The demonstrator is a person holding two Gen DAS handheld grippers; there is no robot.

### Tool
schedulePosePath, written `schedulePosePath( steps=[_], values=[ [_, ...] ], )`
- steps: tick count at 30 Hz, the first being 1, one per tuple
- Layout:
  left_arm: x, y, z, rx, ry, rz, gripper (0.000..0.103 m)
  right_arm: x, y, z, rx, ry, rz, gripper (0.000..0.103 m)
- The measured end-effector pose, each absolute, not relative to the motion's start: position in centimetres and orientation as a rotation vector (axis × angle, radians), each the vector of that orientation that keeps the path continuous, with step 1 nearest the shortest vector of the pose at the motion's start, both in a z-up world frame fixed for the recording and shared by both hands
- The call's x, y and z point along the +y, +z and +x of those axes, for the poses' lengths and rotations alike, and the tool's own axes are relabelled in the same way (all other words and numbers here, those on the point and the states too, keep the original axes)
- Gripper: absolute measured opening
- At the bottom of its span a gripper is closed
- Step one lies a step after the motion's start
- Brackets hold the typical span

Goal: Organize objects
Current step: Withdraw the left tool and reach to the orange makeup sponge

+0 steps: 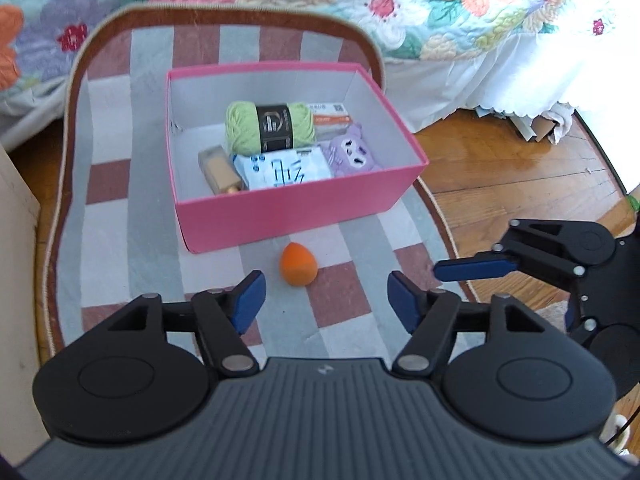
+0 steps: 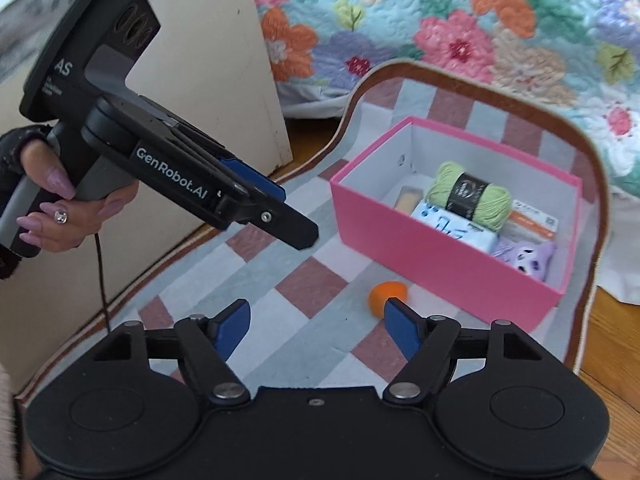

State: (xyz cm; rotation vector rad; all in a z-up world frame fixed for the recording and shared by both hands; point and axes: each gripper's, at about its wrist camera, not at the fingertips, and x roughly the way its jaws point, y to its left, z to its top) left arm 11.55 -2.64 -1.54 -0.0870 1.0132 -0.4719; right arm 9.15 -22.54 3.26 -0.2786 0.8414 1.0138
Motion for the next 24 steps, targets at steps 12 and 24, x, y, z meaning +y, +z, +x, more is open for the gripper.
schedulePosePath(
  steps=[12,24],
  values=[
    [-1.7,-11.2,15.9,1.013,-0.438,-0.228,0.072,-18.4,-5.8,13.1,0.853,0.959,-0.407,0.078],
    [-5.0,-13.8,17.9,1.014,-0.512,-0.125,0.070,-17.1,-10.7,16.2,0.927,0.895,-0.355,0.078]
  ],
)
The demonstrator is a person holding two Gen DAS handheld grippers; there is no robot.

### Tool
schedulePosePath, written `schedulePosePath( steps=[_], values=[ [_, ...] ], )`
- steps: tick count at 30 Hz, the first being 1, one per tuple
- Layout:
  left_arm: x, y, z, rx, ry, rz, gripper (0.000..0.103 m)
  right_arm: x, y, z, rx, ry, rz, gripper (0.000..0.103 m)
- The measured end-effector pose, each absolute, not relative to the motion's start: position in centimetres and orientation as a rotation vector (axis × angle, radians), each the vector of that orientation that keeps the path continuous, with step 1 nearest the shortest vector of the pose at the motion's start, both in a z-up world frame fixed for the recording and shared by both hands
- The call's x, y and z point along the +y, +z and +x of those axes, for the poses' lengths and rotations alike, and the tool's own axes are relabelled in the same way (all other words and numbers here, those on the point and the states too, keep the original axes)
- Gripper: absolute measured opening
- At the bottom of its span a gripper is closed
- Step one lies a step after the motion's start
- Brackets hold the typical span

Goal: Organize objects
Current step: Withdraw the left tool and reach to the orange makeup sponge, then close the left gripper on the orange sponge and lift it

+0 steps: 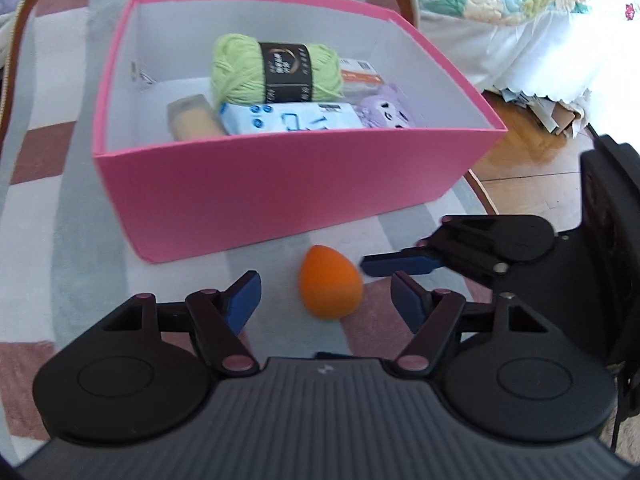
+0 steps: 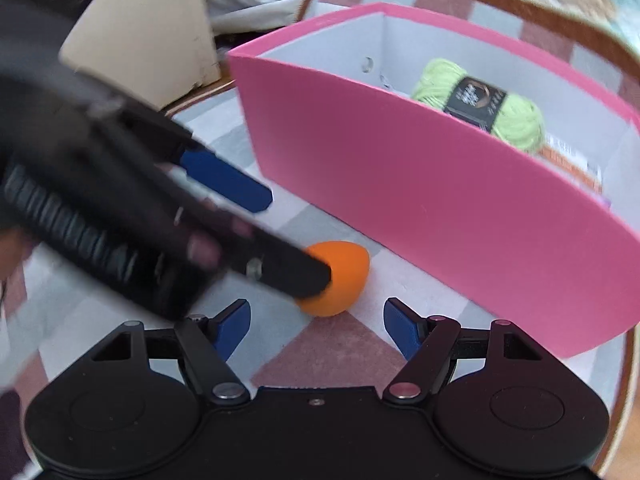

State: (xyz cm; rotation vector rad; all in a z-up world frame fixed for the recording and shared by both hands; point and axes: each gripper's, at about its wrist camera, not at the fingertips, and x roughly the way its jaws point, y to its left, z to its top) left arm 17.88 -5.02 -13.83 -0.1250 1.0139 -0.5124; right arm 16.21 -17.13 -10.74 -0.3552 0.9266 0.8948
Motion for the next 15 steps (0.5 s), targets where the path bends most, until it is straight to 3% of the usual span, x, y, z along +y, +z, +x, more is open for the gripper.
schedulePosePath(
  steps=[2,4,6,10,15],
  values=[
    [-5.4,-14.2,18.2,1.014,-0.511,-0.127,0.067,-17.2,-10.9,16.6,0.940,0.895,-0.316,0.077],
    [-5.4,-15.0,18.8,1.044,-0.483,-0.157,0.054,-17.2,-11.0,16.6,0.931,0.875,-0.310,0.070],
    [-4.6,-16.4,19.7,1.136,-0.497,-0.288,0.034,-17.6,-11.1,17.0,0.951,0.838,-0.270,0.064],
    [-4.0,-16.8,19.1,1.138,-0.465,-0.381,0.032,-18.1,-10.9,16.9,0.949,0.859,-0.238,0.045],
    [-5.2,-14.9,16.7,1.123,-0.445,-0.316,0.032,-17.9,-10.2,15.5,0.938,0.874,-0.279,0.044]
  ],
)
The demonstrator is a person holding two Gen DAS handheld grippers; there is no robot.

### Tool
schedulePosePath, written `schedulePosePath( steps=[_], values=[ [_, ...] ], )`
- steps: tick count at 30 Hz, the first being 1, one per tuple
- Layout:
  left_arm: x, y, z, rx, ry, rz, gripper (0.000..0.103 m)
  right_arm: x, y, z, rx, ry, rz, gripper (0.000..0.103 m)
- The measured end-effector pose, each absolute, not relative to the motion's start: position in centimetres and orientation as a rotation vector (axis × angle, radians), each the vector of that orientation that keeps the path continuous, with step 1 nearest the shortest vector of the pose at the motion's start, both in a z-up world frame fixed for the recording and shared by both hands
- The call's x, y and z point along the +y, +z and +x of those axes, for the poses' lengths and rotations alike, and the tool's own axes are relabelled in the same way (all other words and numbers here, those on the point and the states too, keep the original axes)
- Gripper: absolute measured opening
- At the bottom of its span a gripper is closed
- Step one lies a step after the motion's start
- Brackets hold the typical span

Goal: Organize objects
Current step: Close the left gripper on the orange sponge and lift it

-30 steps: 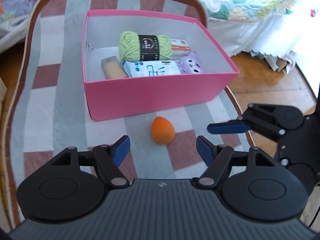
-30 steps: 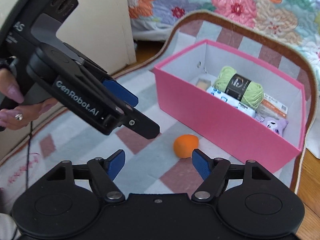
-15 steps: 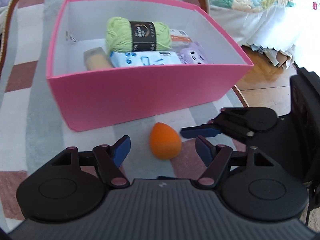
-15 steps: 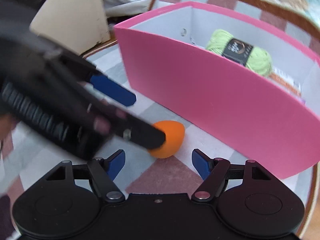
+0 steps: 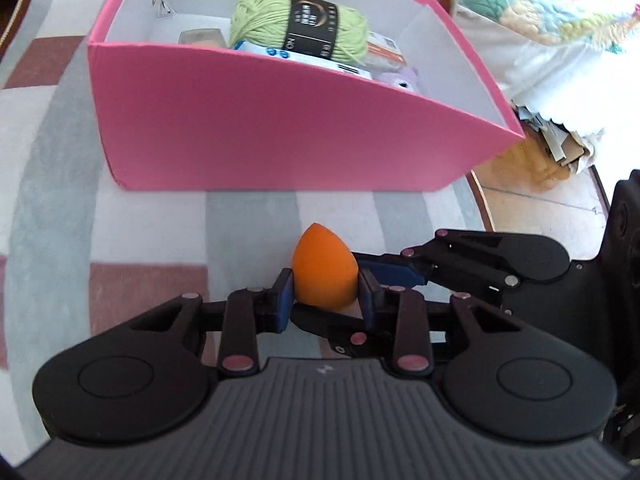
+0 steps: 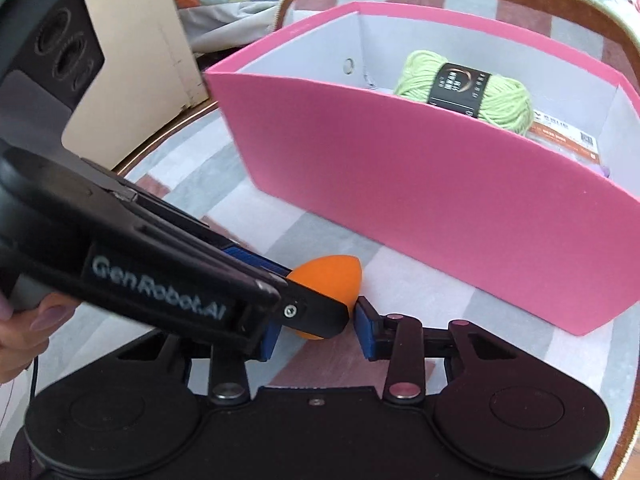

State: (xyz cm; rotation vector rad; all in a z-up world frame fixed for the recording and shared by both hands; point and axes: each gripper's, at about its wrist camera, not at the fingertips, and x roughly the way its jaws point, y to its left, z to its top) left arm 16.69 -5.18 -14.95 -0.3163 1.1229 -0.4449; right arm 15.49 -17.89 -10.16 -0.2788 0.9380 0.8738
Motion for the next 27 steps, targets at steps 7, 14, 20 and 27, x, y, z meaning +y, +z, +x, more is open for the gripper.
schedulePosePath(
  steps=[7,14,20,27],
  values=[
    [-6.0,-10.9,13.2,1.115,-0.434,-0.237,0.032,-17.8,-6.8,11.4,0.850,0.878,-0.399,0.043],
    [-5.8,-6.6,11.4,1.124,-0.468,-0.230,0.033,-19.4,-3.2,9.2,0.874,0.839,-0.258,0.043],
    [-6.2,-1.1,10.2,1.040,-0.529,-0.204,0.033,-21.0,0.9,8.6,0.834,0.850,-0.211,0.044],
    [-5.8,5.3,10.2,0.952,-0.599,-0.188,0.033,-23.1,6.5,8.6,0.724,0.883,-0.097,0.044]
  ],
)
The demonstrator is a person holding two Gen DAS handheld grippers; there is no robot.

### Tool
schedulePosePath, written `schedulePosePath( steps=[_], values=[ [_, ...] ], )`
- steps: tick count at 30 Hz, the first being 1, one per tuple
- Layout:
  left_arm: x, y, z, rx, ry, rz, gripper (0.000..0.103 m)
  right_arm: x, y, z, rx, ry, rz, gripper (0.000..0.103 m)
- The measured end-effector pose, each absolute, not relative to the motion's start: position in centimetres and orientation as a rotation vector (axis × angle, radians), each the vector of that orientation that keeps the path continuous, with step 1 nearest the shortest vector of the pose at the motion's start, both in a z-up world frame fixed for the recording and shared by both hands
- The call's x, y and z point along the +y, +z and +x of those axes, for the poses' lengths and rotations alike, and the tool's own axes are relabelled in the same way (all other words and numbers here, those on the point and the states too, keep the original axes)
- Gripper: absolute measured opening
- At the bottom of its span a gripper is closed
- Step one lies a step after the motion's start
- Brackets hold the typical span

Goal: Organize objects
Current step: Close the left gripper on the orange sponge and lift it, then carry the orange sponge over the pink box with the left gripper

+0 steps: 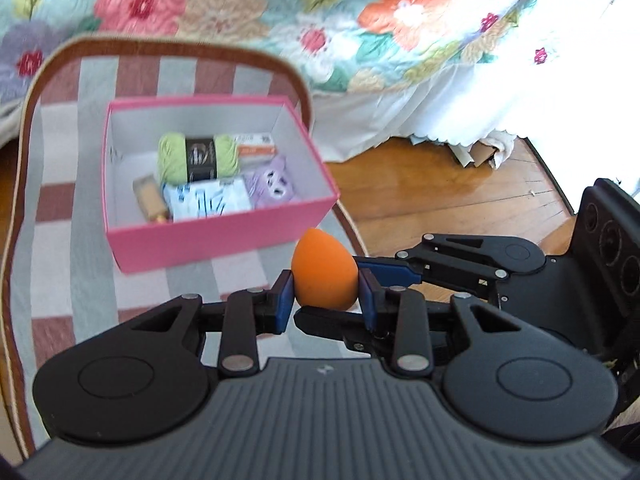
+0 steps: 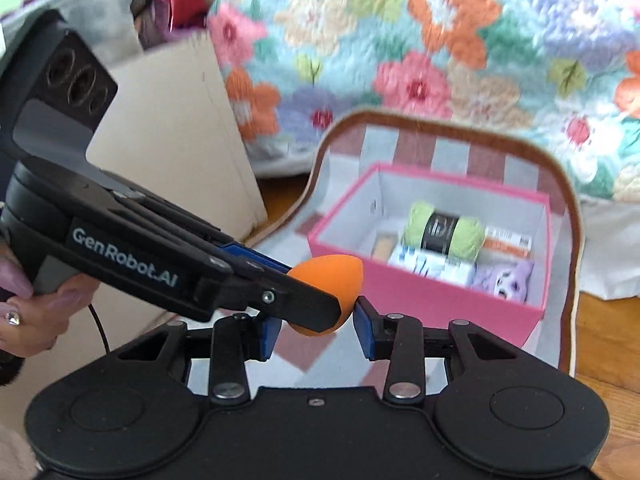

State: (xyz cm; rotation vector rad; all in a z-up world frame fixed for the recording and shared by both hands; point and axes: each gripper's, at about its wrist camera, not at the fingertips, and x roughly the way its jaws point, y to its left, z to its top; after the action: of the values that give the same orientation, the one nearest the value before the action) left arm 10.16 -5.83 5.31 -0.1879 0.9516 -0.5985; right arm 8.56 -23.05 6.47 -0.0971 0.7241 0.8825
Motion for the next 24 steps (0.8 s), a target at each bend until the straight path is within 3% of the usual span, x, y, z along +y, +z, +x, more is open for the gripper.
schedulePosePath(
  steps=[11,16,24],
  values=[
    [-9.5,9.2,18.3,0.983,-0.593,-0.149,0.033,-23.6,10.3,15.0,0.766,0.792,-0.020,0.044],
    [-11.1,6.4,23.7,1.016,-0.570,-0.216,0.033,-23.3,9.2,20.2,0.838,0.726,-0.020,0.044],
    [-13.0,-2.1,31.2,1.121,-0.481,-0.351,0.034,-21.7,2.6,29.2,0.997,0.672,-0.144,0.043]
  ],
)
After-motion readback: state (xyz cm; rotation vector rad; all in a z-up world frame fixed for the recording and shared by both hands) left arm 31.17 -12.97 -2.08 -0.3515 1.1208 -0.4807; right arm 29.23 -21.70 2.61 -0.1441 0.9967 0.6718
